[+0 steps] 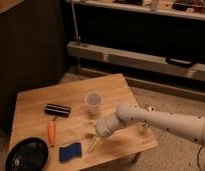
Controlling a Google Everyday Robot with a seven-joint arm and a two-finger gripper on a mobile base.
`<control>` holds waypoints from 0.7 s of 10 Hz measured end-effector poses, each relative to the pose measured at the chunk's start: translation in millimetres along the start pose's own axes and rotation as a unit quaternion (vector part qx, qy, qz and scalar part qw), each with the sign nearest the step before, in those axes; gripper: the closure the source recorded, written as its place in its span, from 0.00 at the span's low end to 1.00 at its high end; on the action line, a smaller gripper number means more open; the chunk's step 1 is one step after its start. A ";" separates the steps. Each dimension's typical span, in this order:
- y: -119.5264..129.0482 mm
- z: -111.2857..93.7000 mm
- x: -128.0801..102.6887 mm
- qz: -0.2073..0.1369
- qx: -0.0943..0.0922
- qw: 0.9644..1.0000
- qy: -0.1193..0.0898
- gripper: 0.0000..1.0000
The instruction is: Place the white sponge in the ceramic cup
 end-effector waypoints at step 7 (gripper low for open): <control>3.4 9.0 1.9 -0.003 -0.010 1.000 -0.003 0.20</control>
